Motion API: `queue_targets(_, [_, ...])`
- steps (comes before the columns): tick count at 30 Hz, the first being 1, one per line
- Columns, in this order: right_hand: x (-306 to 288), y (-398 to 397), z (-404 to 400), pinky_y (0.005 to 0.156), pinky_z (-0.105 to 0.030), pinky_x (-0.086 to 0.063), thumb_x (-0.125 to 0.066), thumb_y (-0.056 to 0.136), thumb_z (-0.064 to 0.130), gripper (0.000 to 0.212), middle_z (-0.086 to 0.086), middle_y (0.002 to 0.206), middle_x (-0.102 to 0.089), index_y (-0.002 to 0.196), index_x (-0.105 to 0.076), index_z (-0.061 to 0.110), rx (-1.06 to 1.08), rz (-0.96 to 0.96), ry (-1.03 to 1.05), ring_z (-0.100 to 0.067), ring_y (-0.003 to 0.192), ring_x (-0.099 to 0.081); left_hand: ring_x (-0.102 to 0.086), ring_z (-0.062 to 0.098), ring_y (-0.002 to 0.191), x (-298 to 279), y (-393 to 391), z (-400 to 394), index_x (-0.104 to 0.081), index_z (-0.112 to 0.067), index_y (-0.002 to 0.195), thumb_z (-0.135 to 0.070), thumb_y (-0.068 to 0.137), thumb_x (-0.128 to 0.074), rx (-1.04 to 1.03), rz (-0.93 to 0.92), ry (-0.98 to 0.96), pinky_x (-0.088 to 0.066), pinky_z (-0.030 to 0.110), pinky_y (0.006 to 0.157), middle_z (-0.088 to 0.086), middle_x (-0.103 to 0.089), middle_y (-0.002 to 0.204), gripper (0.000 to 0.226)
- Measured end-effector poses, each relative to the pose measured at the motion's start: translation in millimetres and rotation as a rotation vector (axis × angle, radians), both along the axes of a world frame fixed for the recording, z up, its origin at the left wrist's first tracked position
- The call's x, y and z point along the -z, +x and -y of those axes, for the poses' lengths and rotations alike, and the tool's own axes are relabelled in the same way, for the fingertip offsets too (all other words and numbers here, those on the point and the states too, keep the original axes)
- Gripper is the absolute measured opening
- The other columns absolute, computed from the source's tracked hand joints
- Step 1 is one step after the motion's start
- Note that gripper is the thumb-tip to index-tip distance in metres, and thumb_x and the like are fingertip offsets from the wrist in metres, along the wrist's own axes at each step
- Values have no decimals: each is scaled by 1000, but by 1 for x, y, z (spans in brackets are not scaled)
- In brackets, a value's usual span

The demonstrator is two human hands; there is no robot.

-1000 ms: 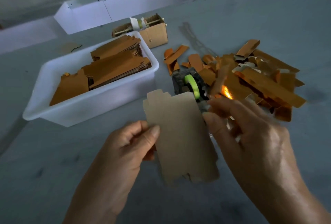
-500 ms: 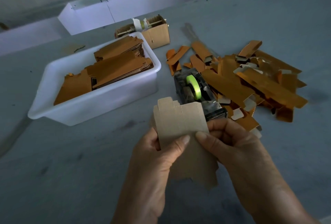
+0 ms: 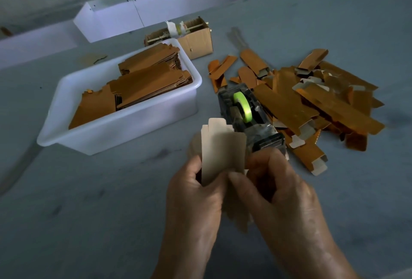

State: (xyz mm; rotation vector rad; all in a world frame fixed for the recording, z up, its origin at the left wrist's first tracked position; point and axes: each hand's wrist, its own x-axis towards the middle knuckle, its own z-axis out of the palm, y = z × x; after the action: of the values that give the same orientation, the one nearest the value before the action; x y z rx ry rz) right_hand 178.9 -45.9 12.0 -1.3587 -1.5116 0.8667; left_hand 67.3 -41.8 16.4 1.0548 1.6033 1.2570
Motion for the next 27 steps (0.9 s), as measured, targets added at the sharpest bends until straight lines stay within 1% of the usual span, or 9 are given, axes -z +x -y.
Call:
queue_targets(5, [0, 2, -2, 53, -13, -51, -47, 76, 54, 27, 14, 77, -68, 90, -55, 32, -87, -165, -82, 0, 59, -65, -66, 37, 69, -7, -1, 4, -73, -18, 81, -31, 84, -70, 132, 109, -72, -53, 40, 60, 15, -71, 75, 13])
queue_targets(8, [1, 5, -5, 63, -20, -56, -51, 76, 49, 28, 14, 82, -70, 97, -58, 31, -95, -169, -141, 0, 70, -67, -69, 21, 73, -8, -7, 5, -72, -22, 81, -44, 82, -63, 232, -21, -11, -55, 34, 67, 3, -72, 74, 24])
queue_targets(10, [-1, 5, -5, 63, -22, -56, -56, 77, 45, 20, 11, 80, -70, 93, -59, 34, -96, -154, -182, 0, 72, -67, -71, 14, 77, -10, -10, 5, -74, -28, 86, -32, 89, -66, 239, -67, 7, -56, 30, 69, -2, -75, 78, 10])
queue_targets(13, [-3, 9, -3, 56, -10, -48, -47, 65, 63, 35, 15, 76, -65, 85, -55, 35, -18, -34, -126, 6, 71, -61, -72, 14, 85, -12, -18, 7, -76, -30, 93, -27, 87, -62, 322, 7, -62, -54, 29, 75, -1, -76, 86, 16])
queue_targets(15, [-4, 11, -5, 58, -12, -49, -44, 59, 69, 47, 12, 77, -64, 89, -55, 35, -5, -5, -151, 5, 75, -60, -72, 14, 86, -17, -22, 7, -75, -29, 96, -32, 80, -63, 393, 73, -99, -54, 25, 74, 1, -76, 89, 20])
queue_targets(18, [-3, 13, -8, 72, -29, -57, -57, 59, 57, 43, 0, 82, -69, 88, -67, 26, -148, -346, -356, -13, 79, -67, -70, 10, 71, -19, -24, 7, -74, -22, 89, -33, 67, -69, 359, 136, -119, -48, 12, 58, 5, -75, 81, 25])
queue_targets(20, [-3, 13, -8, 71, -32, -56, -62, 62, 43, 30, -6, 80, -70, 84, -71, 24, -201, -537, -451, -21, 77, -68, -68, 7, 64, -17, -23, 6, -70, -23, 82, -36, 61, -71, 311, 83, -123, -45, 11, 52, 3, -74, 75, 25])
queue_targets(24, [1, 12, -9, 68, -29, -52, -62, 60, 40, 28, -3, 76, -71, 82, -71, 26, -162, -573, -452, -15, 70, -68, -64, 2, 62, -16, -18, 9, -70, -28, 79, -44, 65, -67, 281, -128, -44, -44, 11, 53, -6, -71, 70, 21])
queue_targets(27, [2, 11, -11, 68, -29, -54, -61, 61, 37, 24, -3, 78, -72, 82, -70, 31, -119, -580, -420, -16, 73, -70, -67, 1, 70, -13, -12, 10, -75, -30, 84, -36, 73, -72, 141, -223, 17, -46, 8, 56, -9, -72, 77, 13])
